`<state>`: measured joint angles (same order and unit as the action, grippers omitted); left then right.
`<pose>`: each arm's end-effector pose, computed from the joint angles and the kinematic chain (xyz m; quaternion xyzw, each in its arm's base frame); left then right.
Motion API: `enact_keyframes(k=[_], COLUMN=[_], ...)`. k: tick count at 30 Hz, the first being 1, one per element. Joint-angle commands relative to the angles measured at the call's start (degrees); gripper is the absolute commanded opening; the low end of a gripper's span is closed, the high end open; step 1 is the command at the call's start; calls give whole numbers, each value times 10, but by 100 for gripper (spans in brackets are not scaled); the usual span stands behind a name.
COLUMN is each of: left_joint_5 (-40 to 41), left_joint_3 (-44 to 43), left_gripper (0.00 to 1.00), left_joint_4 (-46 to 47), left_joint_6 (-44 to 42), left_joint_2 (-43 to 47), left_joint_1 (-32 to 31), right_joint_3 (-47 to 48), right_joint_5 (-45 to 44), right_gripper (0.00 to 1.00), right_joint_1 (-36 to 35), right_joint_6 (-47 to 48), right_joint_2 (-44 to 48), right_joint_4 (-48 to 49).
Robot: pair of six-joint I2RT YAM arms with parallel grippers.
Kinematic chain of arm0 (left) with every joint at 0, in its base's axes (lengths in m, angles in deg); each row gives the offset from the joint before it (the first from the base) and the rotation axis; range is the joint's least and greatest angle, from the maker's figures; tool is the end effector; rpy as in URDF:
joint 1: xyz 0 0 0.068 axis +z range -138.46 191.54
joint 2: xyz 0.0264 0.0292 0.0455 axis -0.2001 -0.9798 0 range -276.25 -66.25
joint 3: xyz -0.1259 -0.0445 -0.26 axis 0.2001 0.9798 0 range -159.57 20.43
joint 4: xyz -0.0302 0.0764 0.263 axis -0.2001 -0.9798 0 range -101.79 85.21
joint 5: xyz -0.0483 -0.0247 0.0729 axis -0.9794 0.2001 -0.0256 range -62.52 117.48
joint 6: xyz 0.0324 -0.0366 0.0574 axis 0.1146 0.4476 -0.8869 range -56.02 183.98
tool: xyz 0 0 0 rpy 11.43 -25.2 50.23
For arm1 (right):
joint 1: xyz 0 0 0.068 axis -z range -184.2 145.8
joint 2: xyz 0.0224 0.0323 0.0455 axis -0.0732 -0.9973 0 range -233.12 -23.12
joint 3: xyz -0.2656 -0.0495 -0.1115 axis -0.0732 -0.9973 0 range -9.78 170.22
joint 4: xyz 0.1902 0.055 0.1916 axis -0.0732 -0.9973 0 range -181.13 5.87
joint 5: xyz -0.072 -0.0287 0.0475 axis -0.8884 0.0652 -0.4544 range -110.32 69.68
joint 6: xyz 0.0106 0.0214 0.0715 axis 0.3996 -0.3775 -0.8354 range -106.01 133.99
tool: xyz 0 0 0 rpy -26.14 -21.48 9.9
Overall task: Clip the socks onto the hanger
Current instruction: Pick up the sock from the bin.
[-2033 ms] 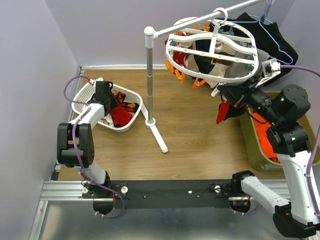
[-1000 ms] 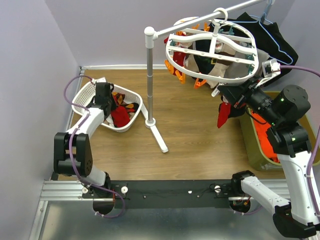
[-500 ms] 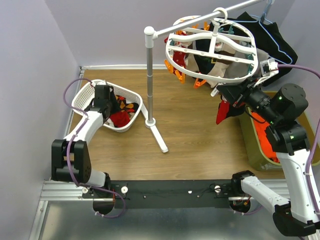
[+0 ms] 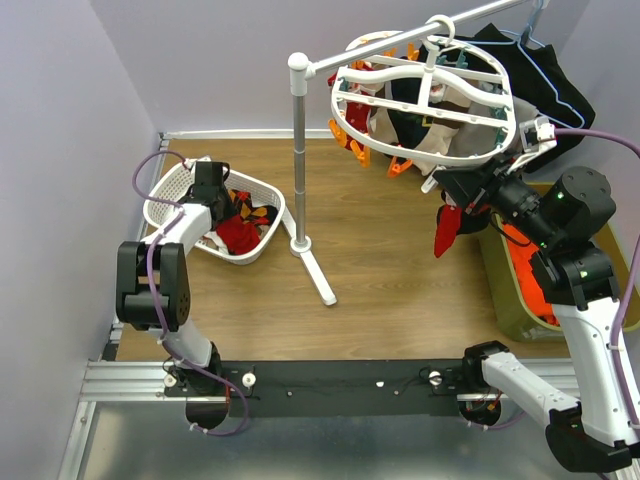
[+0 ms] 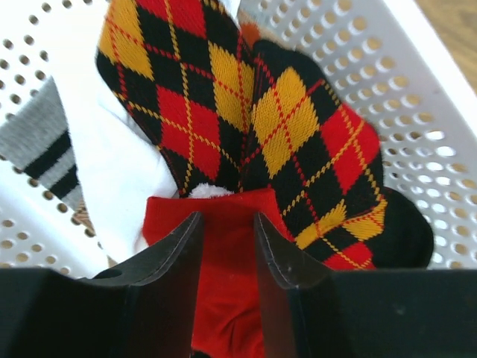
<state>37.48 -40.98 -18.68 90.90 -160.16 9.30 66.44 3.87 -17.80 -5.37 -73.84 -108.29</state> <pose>0.3853 -0.0040 0.2090 -0.2293 0.8967 -0.0148 0.3784 0.1697 0.0678 0.5026 -0.1154 0.6900 0.3388 0.6292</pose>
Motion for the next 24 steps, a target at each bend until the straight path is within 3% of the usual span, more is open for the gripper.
enact_keyframes(k=[1, 5, 9, 24], left_joint_5=[4, 0, 8, 38], left_joint_3=[-2, 14, 18, -19], left_gripper=[39, 25, 2, 0], left_joint_4=[17, 23, 23, 1], left_joint_6=[18, 20, 16, -55], left_joint_2=[-22, -23, -3, 171], left_joint_1=[3, 3, 3, -21], right_joint_3=[8, 7, 7, 8], right_joint_5=[-7, -9, -9, -4], right_gripper=[14, 14, 14, 14], right_joint_1=[0, 0, -1, 0], right_joint_6=[14, 14, 15, 7], right_joint_2=[2, 3, 2, 4], right_joint_4=[-24, -26, -26, -21])
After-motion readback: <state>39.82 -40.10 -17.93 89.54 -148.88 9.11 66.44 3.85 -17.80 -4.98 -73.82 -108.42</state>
